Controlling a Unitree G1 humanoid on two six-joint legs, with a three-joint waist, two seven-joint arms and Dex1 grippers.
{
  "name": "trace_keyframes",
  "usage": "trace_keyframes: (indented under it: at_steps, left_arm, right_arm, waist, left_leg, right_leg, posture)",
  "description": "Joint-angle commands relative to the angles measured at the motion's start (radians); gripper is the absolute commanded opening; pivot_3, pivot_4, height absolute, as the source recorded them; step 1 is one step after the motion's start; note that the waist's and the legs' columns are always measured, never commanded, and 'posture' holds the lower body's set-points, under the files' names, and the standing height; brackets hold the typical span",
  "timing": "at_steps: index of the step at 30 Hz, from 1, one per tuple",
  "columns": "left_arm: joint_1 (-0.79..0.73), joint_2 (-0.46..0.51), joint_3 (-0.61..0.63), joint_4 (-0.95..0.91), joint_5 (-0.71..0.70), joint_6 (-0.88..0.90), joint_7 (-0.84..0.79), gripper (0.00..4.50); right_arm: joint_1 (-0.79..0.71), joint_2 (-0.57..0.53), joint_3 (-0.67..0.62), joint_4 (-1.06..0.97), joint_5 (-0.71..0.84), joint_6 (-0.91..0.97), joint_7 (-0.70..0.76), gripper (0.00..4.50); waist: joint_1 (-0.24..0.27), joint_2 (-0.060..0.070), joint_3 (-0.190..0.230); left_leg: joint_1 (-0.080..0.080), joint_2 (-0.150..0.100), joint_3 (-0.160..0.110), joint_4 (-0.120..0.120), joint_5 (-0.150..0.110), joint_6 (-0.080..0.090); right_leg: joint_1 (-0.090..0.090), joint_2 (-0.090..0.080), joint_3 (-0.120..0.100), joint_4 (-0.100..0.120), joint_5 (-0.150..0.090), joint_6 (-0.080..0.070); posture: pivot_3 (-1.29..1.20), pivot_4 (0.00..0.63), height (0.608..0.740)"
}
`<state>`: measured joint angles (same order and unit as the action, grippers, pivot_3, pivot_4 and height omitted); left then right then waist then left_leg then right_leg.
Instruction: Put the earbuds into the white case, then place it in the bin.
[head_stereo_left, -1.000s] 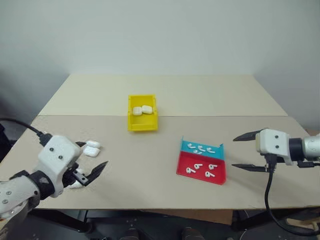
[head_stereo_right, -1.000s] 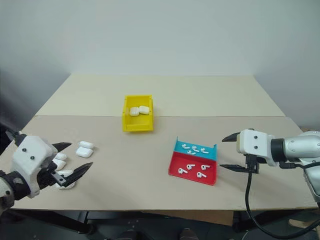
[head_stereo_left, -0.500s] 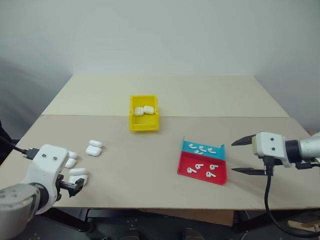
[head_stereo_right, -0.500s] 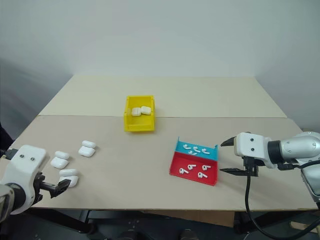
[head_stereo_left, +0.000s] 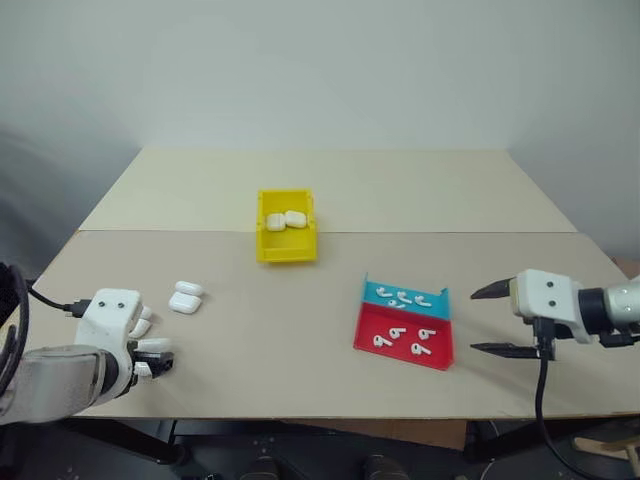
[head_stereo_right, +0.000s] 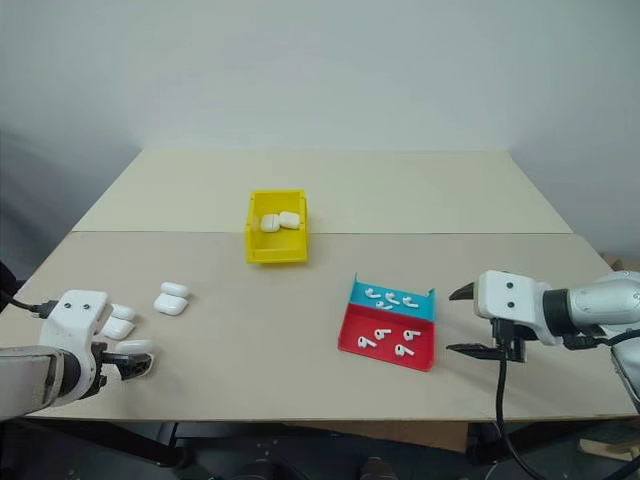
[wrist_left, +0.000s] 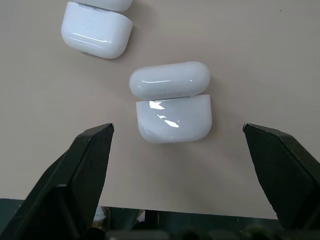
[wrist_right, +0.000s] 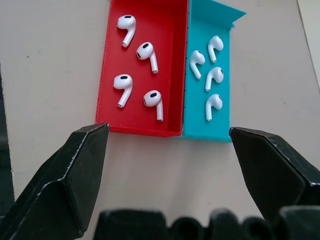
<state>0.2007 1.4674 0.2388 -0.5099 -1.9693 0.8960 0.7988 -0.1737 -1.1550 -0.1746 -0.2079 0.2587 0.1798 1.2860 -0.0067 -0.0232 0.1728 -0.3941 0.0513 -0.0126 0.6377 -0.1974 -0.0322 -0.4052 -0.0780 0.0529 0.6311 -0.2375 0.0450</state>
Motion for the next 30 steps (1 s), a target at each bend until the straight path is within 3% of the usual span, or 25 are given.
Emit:
trace_keyframes:
  at_steps: [1, 18, 30]
  left_arm:
    - [-0.049, -0.026, -0.04, 0.045, -0.003, -0.004, 0.02, 4.5]
    - [-0.235, -0.148, -0.219, 0.157, -0.003, 0.062, 0.095, 4.5]
    - [-0.306, -0.204, -0.251, 0.201, -0.003, 0.067, 0.162, 4.5]
  right_arm:
    - [0.008, -0.018, -0.051, -0.026, 0.022, 0.006, 0.001, 4.44]
    - [0.045, -0.017, -0.081, -0.051, 0.022, 0.014, -0.005, 4.44]
    - [0.038, -0.009, -0.062, -0.056, 0.021, 0.017, -0.016, 4.44]
  waist:
    - [0.0, 0.0, 0.0]
    - [0.008, -0.001, 0.0]
    - [0.017, -0.001, 0.0]
  left_leg:
    - [0.0, 0.0, 0.0, 0.0, 0.0, 0.0]
    - [0.0, 0.0, 0.003, -0.001, 0.0, 0.0]
    - [0.003, 0.0, 0.006, -0.001, 0.0, -0.001]
  right_leg:
    - [0.0, 0.0, 0.0, 0.0, 0.0, 0.0]
    - [-0.001, 0.0, 0.003, -0.001, 0.001, 0.0]
    - [0.0, 0.0, 0.006, -0.001, 0.001, 0.003]
  posture:
    - [0.0, 0.15, 0.74]
    - [0.0, 0.15, 0.74]
    - [0.0, 0.15, 0.74]
